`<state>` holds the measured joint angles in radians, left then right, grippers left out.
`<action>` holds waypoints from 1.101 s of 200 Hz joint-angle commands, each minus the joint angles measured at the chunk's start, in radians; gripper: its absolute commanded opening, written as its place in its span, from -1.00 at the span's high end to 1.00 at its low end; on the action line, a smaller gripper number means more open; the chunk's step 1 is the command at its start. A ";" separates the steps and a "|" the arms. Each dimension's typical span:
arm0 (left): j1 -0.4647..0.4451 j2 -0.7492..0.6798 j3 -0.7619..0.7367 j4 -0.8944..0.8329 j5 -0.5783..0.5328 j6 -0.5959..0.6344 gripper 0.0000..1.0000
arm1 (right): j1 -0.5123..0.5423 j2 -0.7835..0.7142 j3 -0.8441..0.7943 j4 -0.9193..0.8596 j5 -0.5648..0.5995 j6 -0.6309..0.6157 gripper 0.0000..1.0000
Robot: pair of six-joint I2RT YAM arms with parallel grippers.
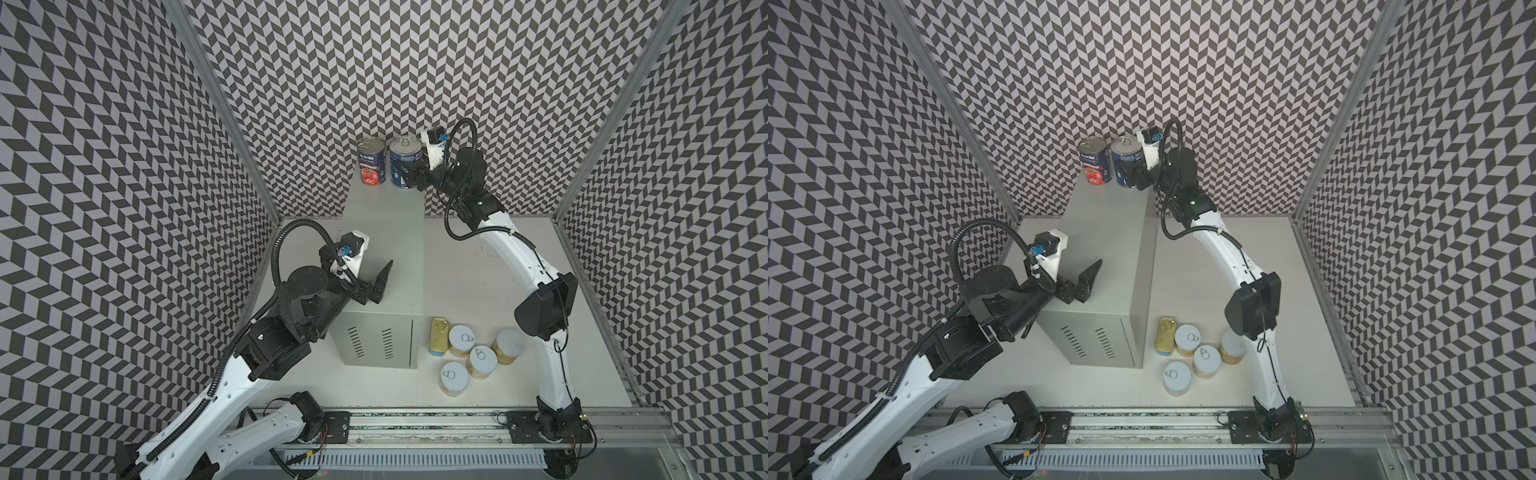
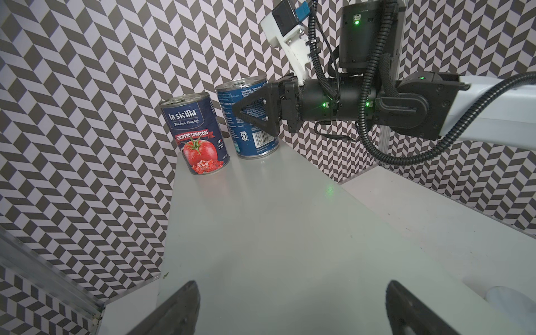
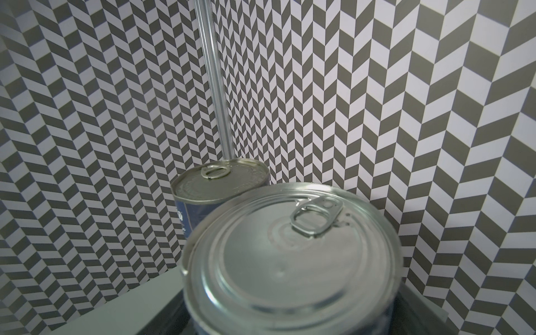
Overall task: Place and organize the canned foods onto the counter
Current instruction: 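Hold the right gripper on the placed blue-labelled can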
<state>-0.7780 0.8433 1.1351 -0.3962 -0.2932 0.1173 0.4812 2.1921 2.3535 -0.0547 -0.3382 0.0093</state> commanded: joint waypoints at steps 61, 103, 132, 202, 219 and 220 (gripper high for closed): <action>0.005 -0.004 -0.003 0.028 0.012 -0.001 -1.00 | 0.003 0.006 -0.026 -0.028 -0.047 0.012 -0.59; 0.005 -0.010 -0.007 0.028 0.011 -0.001 -1.00 | 0.003 0.008 -0.023 -0.023 -0.059 0.012 -0.60; 0.005 -0.011 -0.009 0.026 0.009 -0.002 -1.00 | 0.003 0.008 -0.023 -0.022 -0.062 0.013 -0.60; 0.003 -0.016 -0.010 0.025 0.010 -0.004 -1.00 | 0.003 0.005 -0.022 -0.018 -0.076 0.015 -0.62; 0.004 -0.017 -0.011 0.025 0.009 -0.003 -1.00 | 0.003 0.004 -0.023 -0.021 -0.075 0.014 -0.62; 0.004 -0.018 -0.011 0.025 0.009 -0.003 -1.00 | 0.003 0.004 -0.023 -0.021 -0.075 0.014 -0.62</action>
<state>-0.7780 0.8425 1.1339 -0.3927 -0.2924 0.1169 0.4808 2.1921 2.3512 -0.0505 -0.3790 0.0093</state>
